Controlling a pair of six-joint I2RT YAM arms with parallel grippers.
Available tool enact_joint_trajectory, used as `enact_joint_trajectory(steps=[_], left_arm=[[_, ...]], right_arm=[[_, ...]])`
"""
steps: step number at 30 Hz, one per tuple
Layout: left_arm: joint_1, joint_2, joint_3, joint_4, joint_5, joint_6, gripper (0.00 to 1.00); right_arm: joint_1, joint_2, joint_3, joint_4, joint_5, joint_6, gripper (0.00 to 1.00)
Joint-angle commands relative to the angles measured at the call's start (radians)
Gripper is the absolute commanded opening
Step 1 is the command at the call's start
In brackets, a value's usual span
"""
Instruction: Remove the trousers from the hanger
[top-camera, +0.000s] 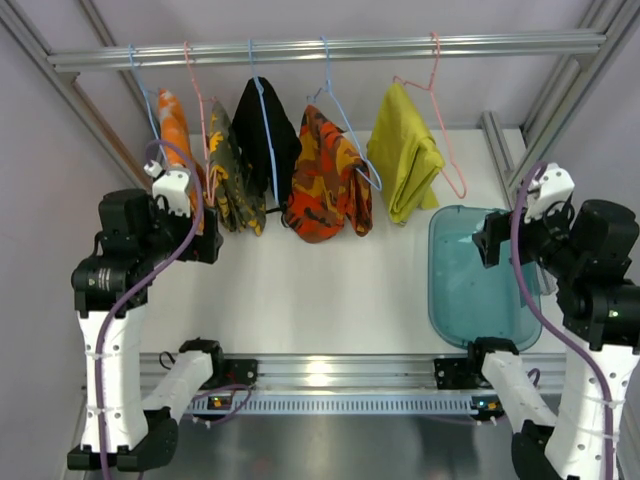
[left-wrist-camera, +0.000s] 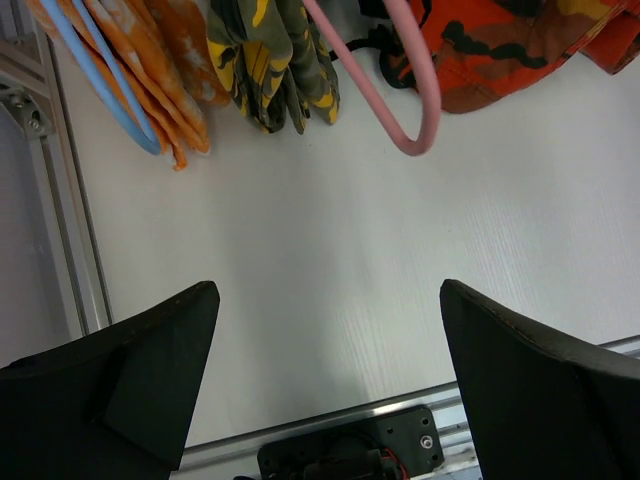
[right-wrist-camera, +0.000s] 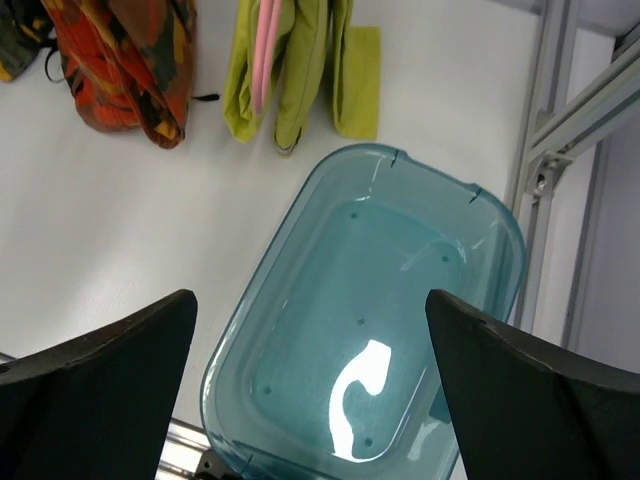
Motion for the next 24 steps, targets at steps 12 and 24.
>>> enact_joint_trajectory(steps=[12, 24], left_arm=[[0.007, 0.096, 0.365, 0.031, 0.113, -0.045, 0.99], [0.005, 0.071, 0.362, 0.066, 0.244, -0.023, 0.99]], right_arm=[[-0.018, 0.433, 0.514, 0.063, -0.23, 0.217, 0.99], [-0.019, 0.676, 0.506, 0.335, -0.619, 0.596, 0.93]])
